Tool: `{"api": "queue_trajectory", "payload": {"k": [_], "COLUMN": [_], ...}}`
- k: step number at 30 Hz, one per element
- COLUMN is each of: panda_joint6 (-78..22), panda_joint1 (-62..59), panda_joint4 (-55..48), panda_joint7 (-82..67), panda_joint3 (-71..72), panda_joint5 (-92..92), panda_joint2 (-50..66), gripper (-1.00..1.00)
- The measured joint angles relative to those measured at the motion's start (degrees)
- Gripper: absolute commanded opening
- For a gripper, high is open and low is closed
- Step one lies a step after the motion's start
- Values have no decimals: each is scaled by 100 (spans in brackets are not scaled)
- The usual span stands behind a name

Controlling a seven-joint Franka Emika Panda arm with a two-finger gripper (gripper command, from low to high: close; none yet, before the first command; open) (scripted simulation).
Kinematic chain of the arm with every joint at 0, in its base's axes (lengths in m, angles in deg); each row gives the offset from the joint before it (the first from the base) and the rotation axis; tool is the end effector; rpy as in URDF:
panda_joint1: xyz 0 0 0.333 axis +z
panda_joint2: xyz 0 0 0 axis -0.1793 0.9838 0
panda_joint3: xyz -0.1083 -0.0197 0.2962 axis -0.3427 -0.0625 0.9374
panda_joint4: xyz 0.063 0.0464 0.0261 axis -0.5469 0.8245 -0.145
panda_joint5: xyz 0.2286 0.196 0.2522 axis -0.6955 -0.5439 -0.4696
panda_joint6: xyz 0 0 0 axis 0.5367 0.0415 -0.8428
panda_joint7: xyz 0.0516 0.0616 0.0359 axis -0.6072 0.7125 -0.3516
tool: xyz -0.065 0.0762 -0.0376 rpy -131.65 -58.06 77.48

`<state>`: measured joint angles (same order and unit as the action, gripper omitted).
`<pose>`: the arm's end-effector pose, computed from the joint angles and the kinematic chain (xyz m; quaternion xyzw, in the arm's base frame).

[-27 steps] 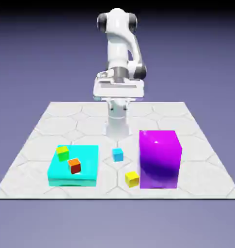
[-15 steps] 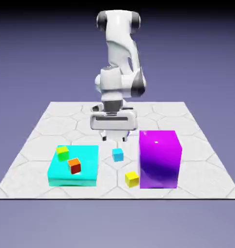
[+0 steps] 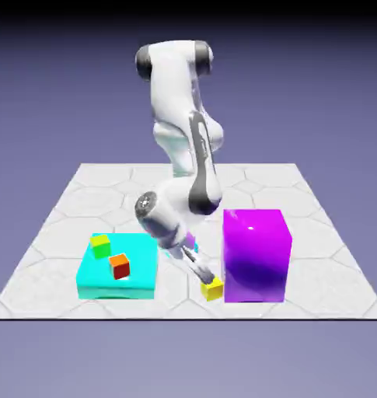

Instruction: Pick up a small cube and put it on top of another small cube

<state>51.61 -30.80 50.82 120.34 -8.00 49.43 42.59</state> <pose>0.4874 -0.0110 0.1665 -0.5366 0.7883 0.2958 0.0562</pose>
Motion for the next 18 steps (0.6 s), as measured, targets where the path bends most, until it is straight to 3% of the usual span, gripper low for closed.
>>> {"api": "queue_trajectory", "payload": {"k": [3,4,10,18], "panda_joint6": [673,887,0,-779], "panda_joint1": [152,201,4,883], "panda_joint4": [20,26,8,1554], "panda_joint7": [-191,-252,-18,-1565], "panda_joint3": [108,143,-6,-1238], "panda_joint5": [-205,-271,-10,1188], "panda_joint2": [622,820,-9,-1670], "gripper": [0,-100,-100,-100]}}
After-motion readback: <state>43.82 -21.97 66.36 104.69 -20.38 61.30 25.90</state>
